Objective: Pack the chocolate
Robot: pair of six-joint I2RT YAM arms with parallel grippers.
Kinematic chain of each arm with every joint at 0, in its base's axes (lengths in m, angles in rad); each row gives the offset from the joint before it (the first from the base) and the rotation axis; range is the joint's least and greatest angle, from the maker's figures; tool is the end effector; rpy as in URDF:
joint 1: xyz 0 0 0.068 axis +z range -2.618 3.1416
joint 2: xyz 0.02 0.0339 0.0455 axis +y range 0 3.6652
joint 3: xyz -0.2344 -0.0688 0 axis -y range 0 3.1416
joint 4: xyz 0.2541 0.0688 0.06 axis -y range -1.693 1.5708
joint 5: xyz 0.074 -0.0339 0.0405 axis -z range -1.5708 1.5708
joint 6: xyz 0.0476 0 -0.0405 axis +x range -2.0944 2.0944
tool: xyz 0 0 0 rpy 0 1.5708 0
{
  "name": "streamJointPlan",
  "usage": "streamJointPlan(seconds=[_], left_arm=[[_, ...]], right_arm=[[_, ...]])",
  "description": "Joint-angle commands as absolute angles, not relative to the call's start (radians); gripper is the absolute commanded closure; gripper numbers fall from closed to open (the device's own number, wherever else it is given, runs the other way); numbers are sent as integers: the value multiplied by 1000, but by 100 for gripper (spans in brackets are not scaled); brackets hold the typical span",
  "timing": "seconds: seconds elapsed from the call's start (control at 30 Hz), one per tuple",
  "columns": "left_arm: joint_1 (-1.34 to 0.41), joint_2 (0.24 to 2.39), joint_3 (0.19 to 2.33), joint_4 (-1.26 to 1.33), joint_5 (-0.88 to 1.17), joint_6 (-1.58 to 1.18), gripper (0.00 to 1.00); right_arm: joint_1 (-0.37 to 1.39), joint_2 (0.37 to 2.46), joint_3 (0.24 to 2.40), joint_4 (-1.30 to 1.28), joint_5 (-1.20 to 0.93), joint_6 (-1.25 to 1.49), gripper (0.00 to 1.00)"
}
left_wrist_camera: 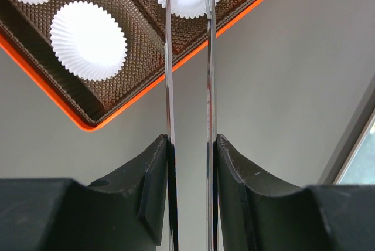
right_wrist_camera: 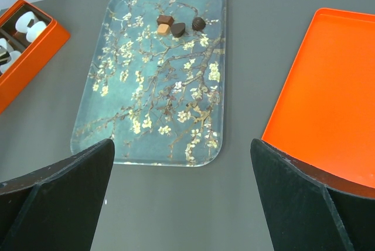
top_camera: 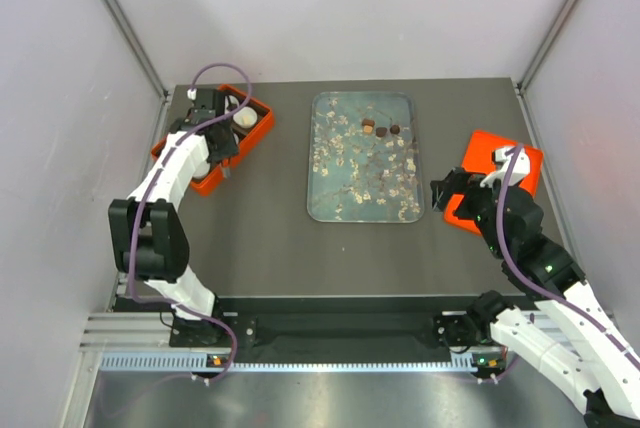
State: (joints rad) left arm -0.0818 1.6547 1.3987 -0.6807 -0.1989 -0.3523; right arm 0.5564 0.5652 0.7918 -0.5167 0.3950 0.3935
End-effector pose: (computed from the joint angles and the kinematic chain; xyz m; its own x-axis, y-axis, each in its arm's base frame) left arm 0.3717 -0.0210 0.2436 -0.7410 -0.2786 -0.6110 -0.3114 0.9487 -0.0550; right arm 0.1533 0.0738 0.3209 -0.2912 0.2357 -0.9272 -0.0679 0.9617 0.2657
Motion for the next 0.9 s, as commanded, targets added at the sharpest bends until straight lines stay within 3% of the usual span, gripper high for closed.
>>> streamJointPlan(seconds=[0.0, 0.87], left_arm=[[-77, 1669, 1422, -618, -209, -337, 61], [-78, 1707, 1485, -658, -225, -318, 53]], right_arm=[[569, 566, 804, -483, 408, 384, 0], [569, 546, 799, -489, 419, 385, 0]])
